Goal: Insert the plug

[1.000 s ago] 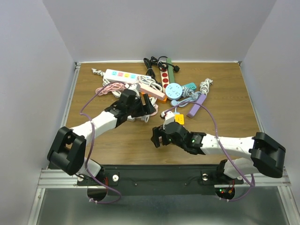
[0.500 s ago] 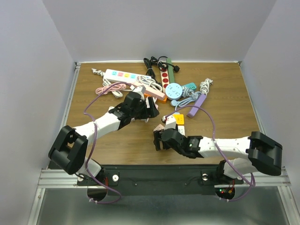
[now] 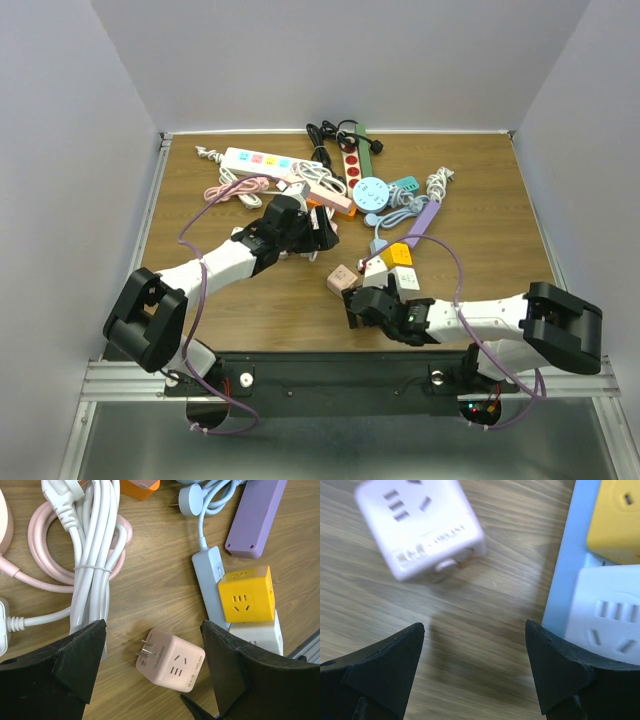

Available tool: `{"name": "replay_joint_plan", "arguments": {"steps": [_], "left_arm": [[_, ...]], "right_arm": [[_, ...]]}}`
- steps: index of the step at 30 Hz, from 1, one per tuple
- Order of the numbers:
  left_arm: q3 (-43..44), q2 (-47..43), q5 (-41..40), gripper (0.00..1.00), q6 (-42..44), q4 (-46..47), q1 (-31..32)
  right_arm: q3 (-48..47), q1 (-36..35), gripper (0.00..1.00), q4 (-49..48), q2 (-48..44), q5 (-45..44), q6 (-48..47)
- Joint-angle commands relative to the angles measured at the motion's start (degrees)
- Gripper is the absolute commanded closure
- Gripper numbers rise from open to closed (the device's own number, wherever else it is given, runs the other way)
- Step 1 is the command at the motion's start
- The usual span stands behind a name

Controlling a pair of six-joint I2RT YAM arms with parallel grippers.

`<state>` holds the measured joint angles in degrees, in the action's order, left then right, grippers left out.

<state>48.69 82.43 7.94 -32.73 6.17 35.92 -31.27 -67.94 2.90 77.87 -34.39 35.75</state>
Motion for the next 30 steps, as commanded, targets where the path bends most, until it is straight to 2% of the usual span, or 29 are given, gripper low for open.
{"name": "replay_joint_plan", "arguments": {"steps": [1,5,9,12,18,21,30], "left_arm": [[0.27,-1.48,-0.82,0.12,1.62,2.35,0.20],[0.36,-1.66,-0.91,0.12,1.88,2.44,0.20],[0.36,-1.57,-0.83,0.12,2.14,2.35,0.20],[0.18,-1.66,-0.91,0.12,2.23,2.26,0.20],[0.09,-1.31,-0.83,0.12,2.41,2.35,0.11],[0.01,-1.57,-0.83,0.12,2.32,2.35,0.11],[0.18,-4.03,-0.22,0.11,3.11,2.00,-0.85]], "right_arm": [[3.75,-0.26,0.13,-6.57,-4.21,-3.93,-5.86],[7.62,-0.17,0.11,-15.62,-5.36,0.80,-9.81],[8.33,-0.09,0.11,-23.80,-1.59,4.42,-12.36],[7.36,-0.09,0.11,-25.13,2.01,3.72,-14.03],[8.32,2.46,0.11,-29.52,1.41,4.42,-17.37],[9.46,5.35,0.11,-33.82,1.23,7.22,-19.30],[8.86,8.35,0.11,-39.80,4.92,13.90,-25.10]]}}
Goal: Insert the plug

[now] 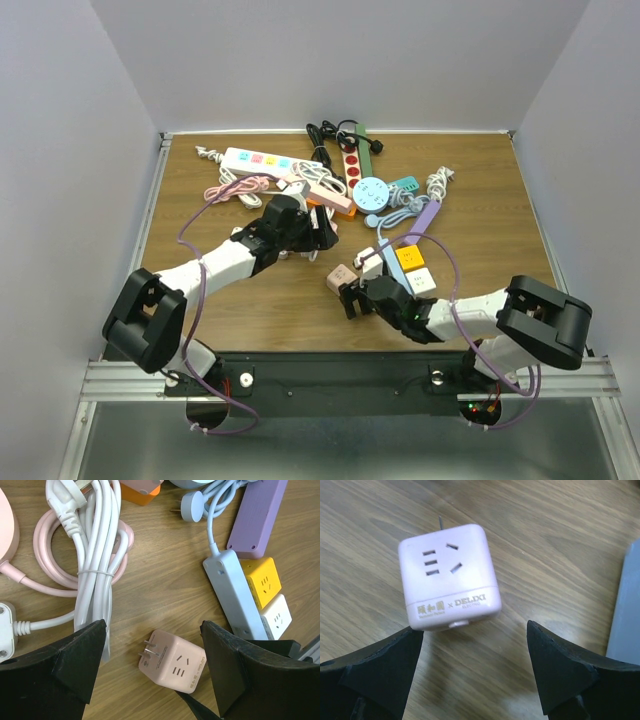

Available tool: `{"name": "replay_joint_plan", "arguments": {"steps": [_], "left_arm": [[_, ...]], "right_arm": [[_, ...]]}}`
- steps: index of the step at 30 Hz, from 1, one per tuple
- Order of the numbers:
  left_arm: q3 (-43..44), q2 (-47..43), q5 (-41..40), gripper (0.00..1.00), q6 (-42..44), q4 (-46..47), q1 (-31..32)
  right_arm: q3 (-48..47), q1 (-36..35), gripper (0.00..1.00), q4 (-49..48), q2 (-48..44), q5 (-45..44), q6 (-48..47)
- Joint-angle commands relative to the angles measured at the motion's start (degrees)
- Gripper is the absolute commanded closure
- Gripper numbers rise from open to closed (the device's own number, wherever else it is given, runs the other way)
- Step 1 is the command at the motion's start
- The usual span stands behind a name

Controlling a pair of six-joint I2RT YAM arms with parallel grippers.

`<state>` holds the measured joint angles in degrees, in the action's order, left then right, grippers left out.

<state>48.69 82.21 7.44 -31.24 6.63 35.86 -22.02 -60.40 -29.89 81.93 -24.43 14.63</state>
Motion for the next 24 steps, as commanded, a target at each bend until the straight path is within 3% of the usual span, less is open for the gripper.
{"name": "replay_joint_plan", "arguments": {"steps": [1,11,21,22,23,24], "left_arm": [[0.18,-4.16,0.47,0.12,1.89,1.54,-0.96],[-1.93,-8.21,4.16,0.11,3.30,3.03,-5.35],[-3.77,-9.53,0.65,0.11,5.14,2.16,-10.19],[-3.86,-9.44,-0.14,0.11,5.23,2.24,-10.80],[-3.86,-9.27,-0.50,0.11,5.40,2.33,-11.24],[-3.78,-9.18,-1.98,0.11,5.58,2.42,-12.03]], "right_arm": [[-0.48,0.90,0.12,-7.29,1.21,4.47,-4.43],[-2.67,1.60,0.14,-11.33,6.48,6.67,-9.27],[-5.14,2.39,0.19,-14.41,10.18,9.04,-12.79],[-4.96,2.39,0.21,-15.28,10.18,9.13,-13.40],[-4.96,2.39,0.35,-15.72,10.18,9.13,-13.49],[-4.96,2.39,0.42,-16.25,10.00,8.70,-13.58]]}}
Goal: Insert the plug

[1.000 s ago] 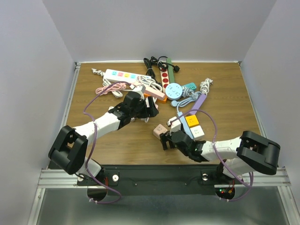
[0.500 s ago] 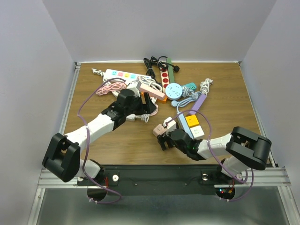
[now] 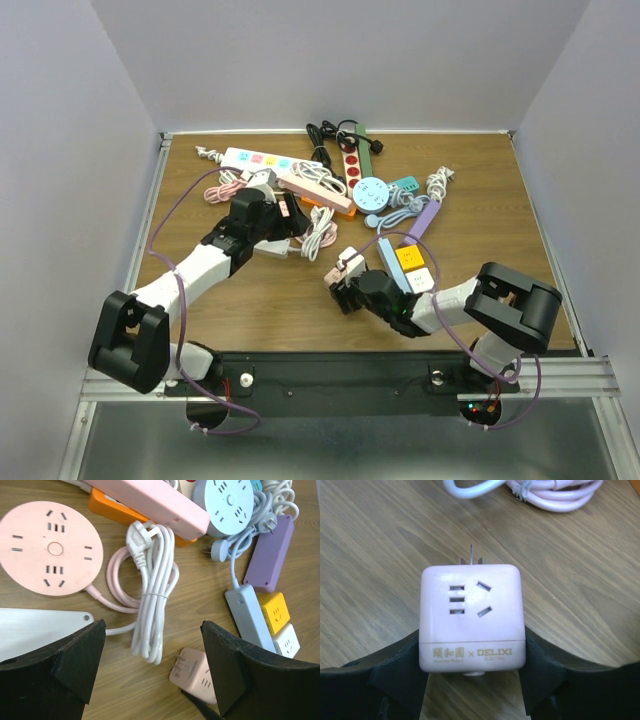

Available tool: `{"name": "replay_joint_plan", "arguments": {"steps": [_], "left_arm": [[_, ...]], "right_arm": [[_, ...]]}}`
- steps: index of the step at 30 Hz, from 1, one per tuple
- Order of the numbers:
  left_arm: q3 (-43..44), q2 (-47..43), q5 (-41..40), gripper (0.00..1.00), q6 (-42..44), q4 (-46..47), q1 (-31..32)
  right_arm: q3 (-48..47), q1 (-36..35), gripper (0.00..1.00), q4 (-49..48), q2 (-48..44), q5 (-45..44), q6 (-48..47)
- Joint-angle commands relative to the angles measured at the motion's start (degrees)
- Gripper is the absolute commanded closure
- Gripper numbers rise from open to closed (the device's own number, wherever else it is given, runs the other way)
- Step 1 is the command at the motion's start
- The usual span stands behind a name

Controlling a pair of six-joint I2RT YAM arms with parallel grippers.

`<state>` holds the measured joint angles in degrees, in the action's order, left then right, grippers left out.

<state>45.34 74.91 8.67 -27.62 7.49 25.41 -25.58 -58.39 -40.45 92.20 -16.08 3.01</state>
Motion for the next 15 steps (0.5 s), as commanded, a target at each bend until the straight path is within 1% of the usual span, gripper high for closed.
{"name": "replay_joint_plan", "arguments": {"steps": [1,4,5,6,8,9,10,13,14,15], "left_arm": [[-0.43,-1.44,-3.91,0.11,2.04,1.74,-2.11],[-0.17,-0.21,-6.02,0.11,2.30,3.32,-4.75],[0.09,0.92,-6.55,0.11,2.22,4.37,-5.36],[0.45,1.63,-7.17,0.11,2.30,4.55,-5.98],[1.50,3.82,-8.22,0.11,2.74,5.60,-7.03],[1.76,4.53,-8.23,0.11,2.92,6.13,-7.21],[2.12,5.23,-9.97,0.11,3.18,6.49,-7.39],[3.17,9.27,-10.25,0.11,3.53,8.24,-8.27],[3.35,10.07,-10.16,0.11,3.71,8.77,-8.36],[3.96,10.95,-9.90,0.11,3.80,9.47,-8.62]], "right_arm": [[-1.57,0.38,0.51,-5.70,-0.44,0.17,-1.86],[-2.10,0.38,0.59,-5.43,-0.88,0.69,-1.77],[-2.54,0.38,0.63,-4.65,-1.58,1.91,-1.51],[-2.98,0.38,0.65,-4.64,-1.59,2.71,-0.99],[-4.73,0.38,0.69,-1.31,-3.08,3.50,-0.46],[-5.61,0.38,0.70,2.27,-3.78,3.68,-0.02],[-6.49,0.38,0.71,4.30,-5.26,3.68,-0.10],[-9.39,0.38,0.76,11.51,-9.74,3.77,-0.45],[-10.27,0.38,0.76,13.36,-10.81,3.77,-0.80],[-11.41,0.38,0.76,17.55,-11.60,4.21,-1.50]]}}
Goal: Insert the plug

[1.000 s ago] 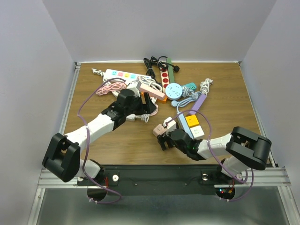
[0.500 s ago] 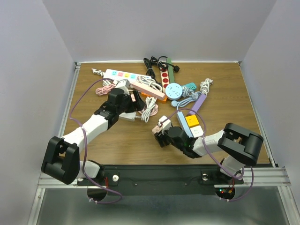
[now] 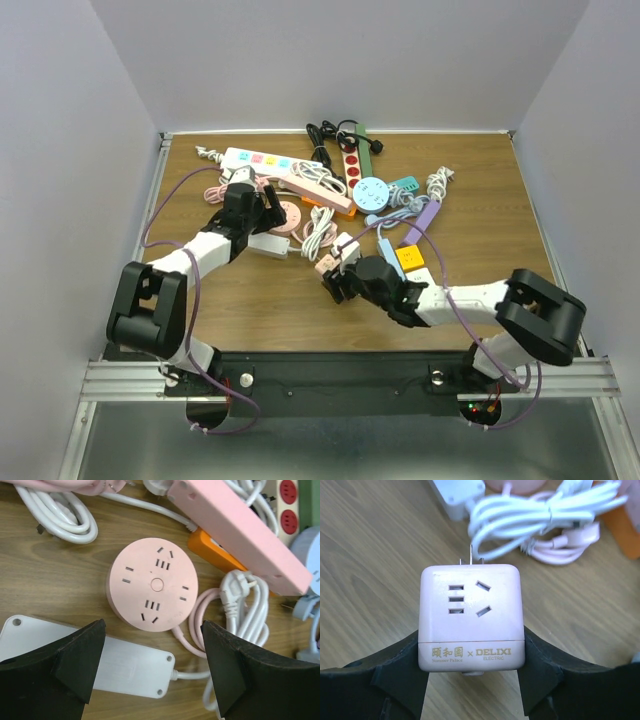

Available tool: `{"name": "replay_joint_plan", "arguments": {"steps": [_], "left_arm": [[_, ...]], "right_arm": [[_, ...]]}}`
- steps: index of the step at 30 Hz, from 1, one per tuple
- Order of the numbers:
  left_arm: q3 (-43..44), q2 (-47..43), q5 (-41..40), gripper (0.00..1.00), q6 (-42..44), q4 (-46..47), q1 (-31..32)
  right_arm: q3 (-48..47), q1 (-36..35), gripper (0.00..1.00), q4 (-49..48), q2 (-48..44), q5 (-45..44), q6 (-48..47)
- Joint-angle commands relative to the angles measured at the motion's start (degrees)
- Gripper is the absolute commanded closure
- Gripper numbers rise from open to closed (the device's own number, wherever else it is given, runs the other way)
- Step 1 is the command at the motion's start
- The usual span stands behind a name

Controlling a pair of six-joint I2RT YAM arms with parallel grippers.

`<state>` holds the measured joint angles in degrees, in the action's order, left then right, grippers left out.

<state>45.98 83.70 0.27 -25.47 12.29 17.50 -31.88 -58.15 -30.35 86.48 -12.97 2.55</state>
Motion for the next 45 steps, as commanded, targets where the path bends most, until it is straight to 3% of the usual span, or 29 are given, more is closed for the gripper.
{"name": "replay_joint_plan", "arguments": {"steps": [1,8,19,26,29,34,39,45], "left_arm": [[3.68,3.73,-1.07,0.11,1.74,5.10,-0.88],[7.37,9.90,-1.33,0.11,1.92,7.48,-1.85],[11.15,16.58,1.66,0.12,2.01,9.06,-3.70],[12.65,19.83,5.17,0.15,1.74,10.20,-4.58],[12.74,20.54,6.84,0.23,1.39,10.20,-4.66],[10.81,20.45,8.78,0.46,0.34,10.29,-4.58],[7.38,19.31,10.71,0.63,-0.98,10.29,-4.23],[3.86,16.94,11.68,0.71,-2.21,10.21,-2.65]], "right_arm": [[-7.56,0.32,0.77,9.85,-6.75,1.63,-1.57],[-21.53,4.35,0.78,24.54,-5.97,9.88,-6.50],[-42.09,12.09,0.80,38.15,8.26,24.91,-12.21],[-61.77,14.82,0.83,53.62,18.81,24.57,-8.18],[-70.91,15.34,0.82,61.35,23.37,25.10,-4.66],[-80.86,15.43,0.83,73.21,29.00,28.00,-0.27],[-84.39,15.44,0.83,79.63,30.15,26.34,1.67],[-83.26,15.52,0.83,83.34,30.42,26.95,3.87]]}}
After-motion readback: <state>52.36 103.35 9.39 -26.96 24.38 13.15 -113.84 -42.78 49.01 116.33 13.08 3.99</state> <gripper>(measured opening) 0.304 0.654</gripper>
